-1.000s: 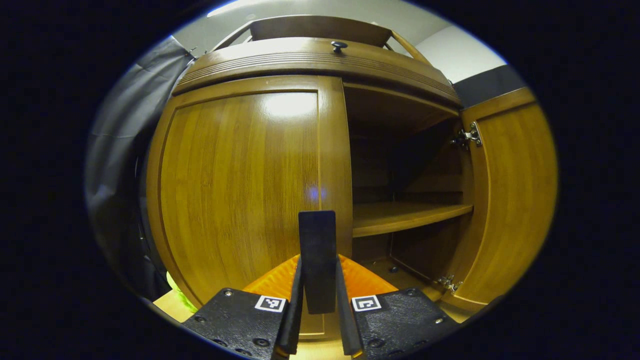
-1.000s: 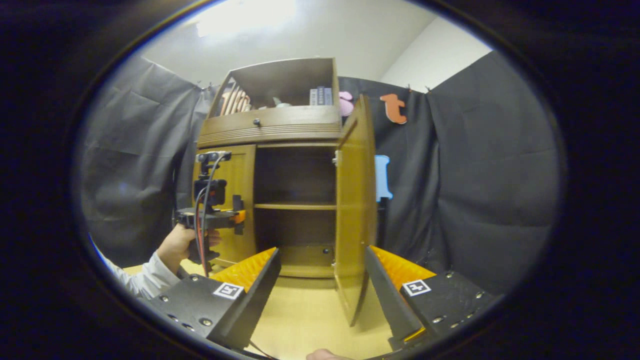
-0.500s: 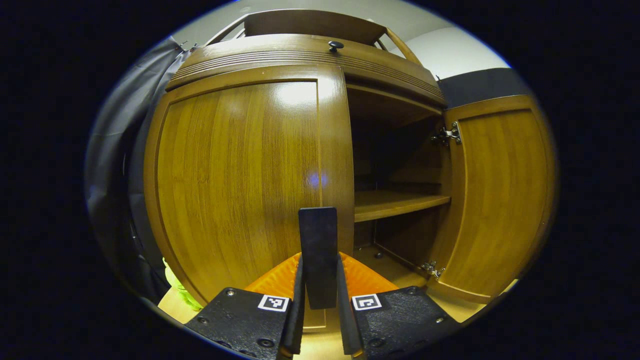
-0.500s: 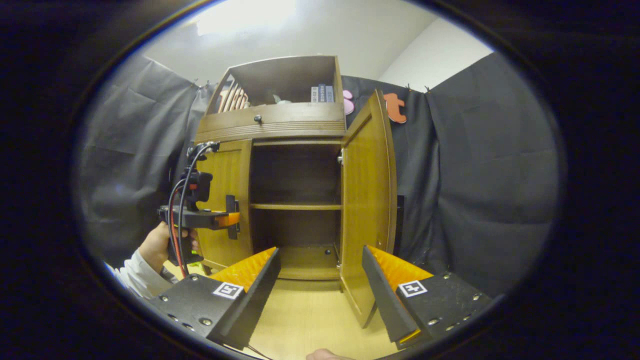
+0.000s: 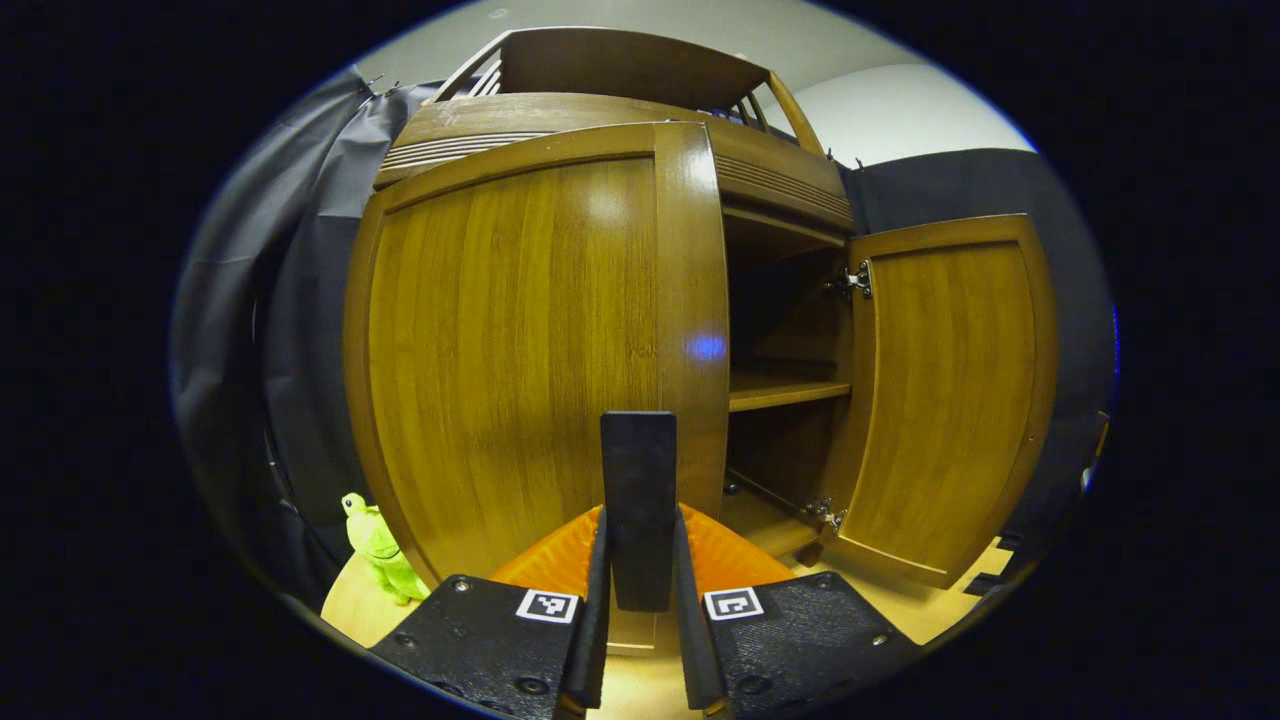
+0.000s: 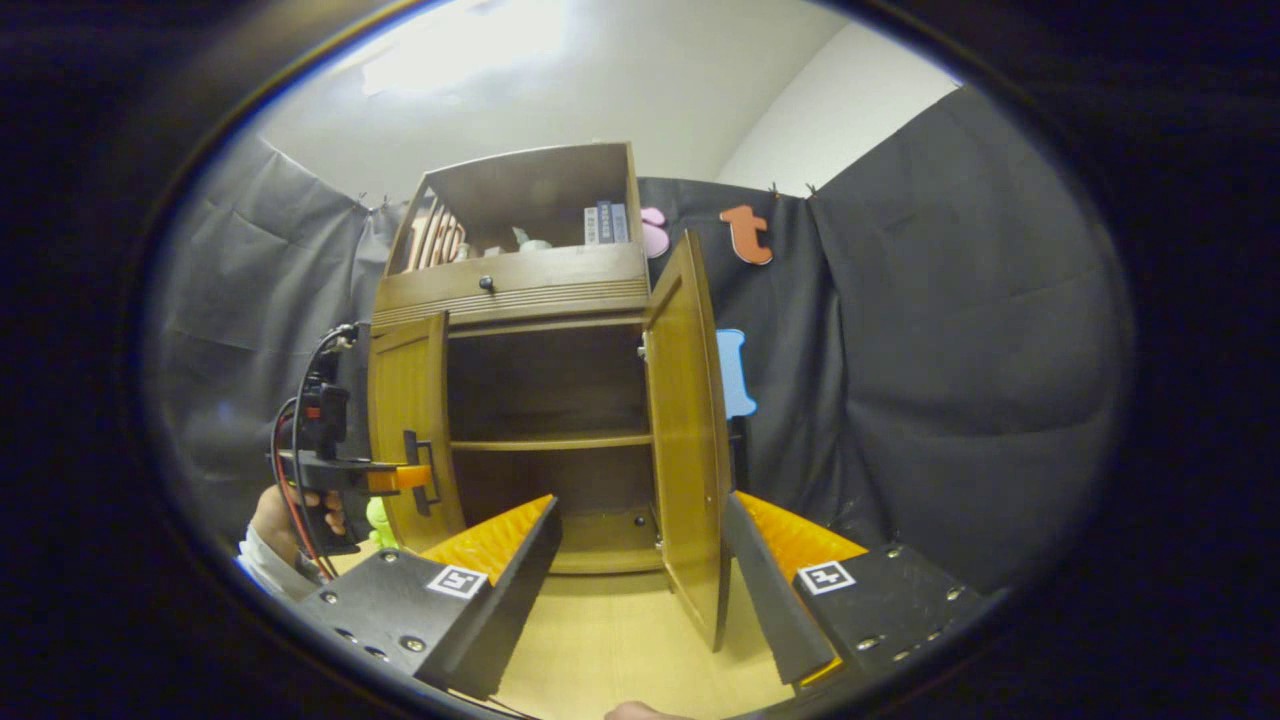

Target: Open the right door of the double-door shoe cabinet with the right hand, and open the left door with the left hand.

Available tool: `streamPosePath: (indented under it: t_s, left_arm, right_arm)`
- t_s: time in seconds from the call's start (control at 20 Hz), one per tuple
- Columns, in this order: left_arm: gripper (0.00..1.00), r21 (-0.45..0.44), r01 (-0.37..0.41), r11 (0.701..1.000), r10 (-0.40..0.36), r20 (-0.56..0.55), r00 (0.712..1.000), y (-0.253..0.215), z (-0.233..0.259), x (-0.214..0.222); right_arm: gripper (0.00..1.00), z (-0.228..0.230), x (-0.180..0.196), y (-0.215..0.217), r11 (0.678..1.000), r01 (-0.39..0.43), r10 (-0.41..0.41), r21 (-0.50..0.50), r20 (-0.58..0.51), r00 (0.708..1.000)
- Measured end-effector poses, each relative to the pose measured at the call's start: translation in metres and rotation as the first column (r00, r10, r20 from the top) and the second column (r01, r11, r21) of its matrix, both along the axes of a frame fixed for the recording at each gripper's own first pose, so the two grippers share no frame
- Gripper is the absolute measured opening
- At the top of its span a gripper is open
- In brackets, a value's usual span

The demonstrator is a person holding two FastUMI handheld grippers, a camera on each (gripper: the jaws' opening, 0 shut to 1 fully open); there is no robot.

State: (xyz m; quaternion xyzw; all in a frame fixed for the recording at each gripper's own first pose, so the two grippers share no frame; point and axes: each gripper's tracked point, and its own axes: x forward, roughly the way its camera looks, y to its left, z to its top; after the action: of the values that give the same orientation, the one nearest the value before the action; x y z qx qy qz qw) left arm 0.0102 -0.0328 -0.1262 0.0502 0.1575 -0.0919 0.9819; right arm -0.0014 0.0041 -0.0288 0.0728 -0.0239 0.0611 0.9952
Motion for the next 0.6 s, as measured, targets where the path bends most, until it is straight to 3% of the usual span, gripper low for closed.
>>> streamPosePath:
  t_s: [0.4, 0.6]
  left_arm:
    - [0.32, -0.002, 0.009, 1.000, -0.009, 0.018, 1.000, 0.022, 0.014, -0.041]
    - [0.32, -0.060, 0.050, 0.997, -0.047, 0.045, 0.998, 0.033, 0.021, -0.058]
  right_arm:
    - [0.99, 0.001, 0.003, 0.008, 0.999, 0.014, -0.014, -0.041, -0.014, 1.000]
    - [0.96, 0.001, 0.001, 0.027, 0.998, -0.015, 0.014, -0.060, -0.011, 1.000]
